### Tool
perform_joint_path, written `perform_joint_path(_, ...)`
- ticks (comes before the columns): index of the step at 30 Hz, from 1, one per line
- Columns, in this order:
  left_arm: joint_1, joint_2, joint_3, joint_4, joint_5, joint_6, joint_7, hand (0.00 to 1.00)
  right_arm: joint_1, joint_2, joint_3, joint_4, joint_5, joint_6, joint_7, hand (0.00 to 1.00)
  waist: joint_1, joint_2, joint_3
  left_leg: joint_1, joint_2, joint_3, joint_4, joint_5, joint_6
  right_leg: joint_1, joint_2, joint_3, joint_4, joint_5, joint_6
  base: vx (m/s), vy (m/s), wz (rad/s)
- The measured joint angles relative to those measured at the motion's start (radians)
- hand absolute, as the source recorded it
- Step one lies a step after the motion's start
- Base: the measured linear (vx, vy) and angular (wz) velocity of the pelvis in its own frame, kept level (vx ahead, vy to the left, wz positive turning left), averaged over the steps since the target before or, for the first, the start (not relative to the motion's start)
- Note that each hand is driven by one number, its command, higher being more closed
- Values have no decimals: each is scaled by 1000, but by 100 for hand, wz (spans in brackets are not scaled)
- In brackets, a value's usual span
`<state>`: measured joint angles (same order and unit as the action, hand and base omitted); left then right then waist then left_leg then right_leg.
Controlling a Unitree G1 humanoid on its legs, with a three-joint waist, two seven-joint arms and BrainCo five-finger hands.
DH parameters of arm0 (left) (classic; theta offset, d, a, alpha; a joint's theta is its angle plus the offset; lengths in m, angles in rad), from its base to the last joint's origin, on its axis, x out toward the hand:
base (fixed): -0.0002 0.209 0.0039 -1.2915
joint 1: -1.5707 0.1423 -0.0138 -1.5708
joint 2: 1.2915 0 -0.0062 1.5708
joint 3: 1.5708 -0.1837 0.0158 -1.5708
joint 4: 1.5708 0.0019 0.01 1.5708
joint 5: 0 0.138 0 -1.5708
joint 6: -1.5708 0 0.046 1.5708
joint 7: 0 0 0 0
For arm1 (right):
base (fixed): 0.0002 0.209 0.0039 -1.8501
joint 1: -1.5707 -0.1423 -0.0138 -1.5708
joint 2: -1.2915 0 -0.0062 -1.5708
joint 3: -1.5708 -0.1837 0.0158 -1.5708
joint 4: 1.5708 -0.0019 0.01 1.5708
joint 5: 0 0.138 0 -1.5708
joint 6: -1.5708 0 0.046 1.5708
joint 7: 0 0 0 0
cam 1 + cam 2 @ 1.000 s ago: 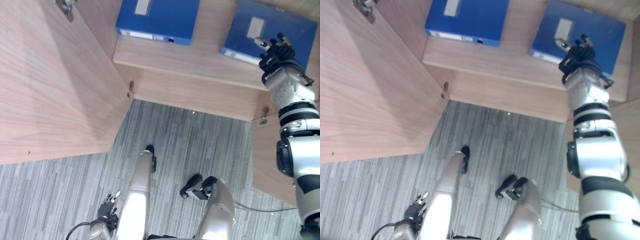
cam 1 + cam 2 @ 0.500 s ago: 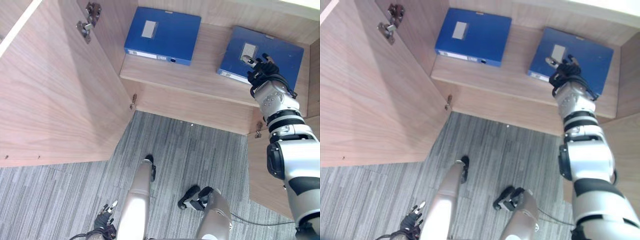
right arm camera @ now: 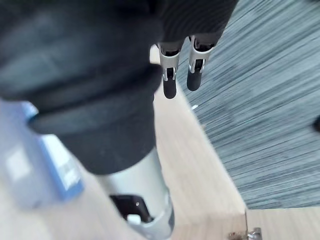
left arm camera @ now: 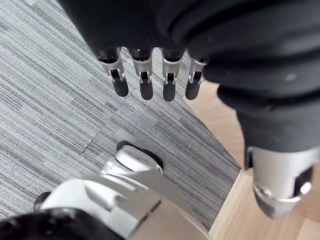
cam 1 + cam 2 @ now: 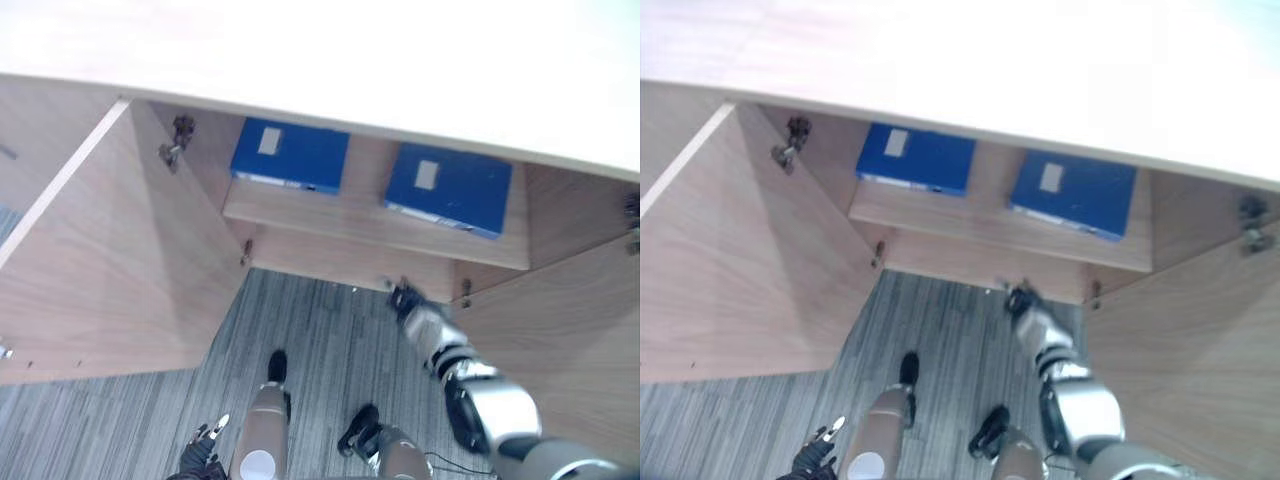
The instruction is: Walk over to the cabinet, pick up the folder, carry it to the office cabinet, place the folder inside the office cabinet, then close the office cabinet door
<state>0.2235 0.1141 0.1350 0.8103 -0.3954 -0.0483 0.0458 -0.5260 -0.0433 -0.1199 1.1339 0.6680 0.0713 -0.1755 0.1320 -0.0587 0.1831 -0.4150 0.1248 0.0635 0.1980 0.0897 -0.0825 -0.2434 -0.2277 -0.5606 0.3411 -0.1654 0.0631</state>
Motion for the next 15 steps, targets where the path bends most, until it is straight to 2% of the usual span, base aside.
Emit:
perform_joint_path(4, -8, -1, 32, 69, 76, 2, 21, 0, 290, 120, -137, 0, -37, -30, -9, 0, -32, -6, -69, 128, 23, 55, -173, 64, -26, 70, 57, 16, -124, 48, 6, 135, -69, -31)
perform_joint_path(7, -12, -5, 50, 103, 98, 2, 46, 0, 406, 121, -197, -1, -95, -41, -37, 0, -45, -6, -98, 201, 25, 82, -225, 76, -33, 123, 68, 23, -161, 55, 9, 94, -37, -19)
perform_joint_path(9, -12, -14, 77, 121, 112, 2, 63, 0, 473, 125, -263, -21, -112, -65, -61, 0, -51, -6, -119, 268, 25, 112, -255, 77, -33, 164, 71, 47, -176, 55, 10, 60, -2, -31)
perform_joint_path(13, -51, -45, 110, 122, 116, -8, 74, 0, 505, 132, -364, -36, -54, -87, -70, 0, -66, 0, -155, 352, 19, 149, -283, 75, -32, 218, 73, 75, -199, 60, 16, -7, 29, -24)
perform_joint_path(15, -73, -78, 113, 121, 127, -11, 72, 0, 509, 133, -371, -39, -25, -93, -71, 0, -71, 1, -157, 378, 19, 160, -283, 69, -26, 239, 73, 84, -201, 60, 16, -40, 28, -14)
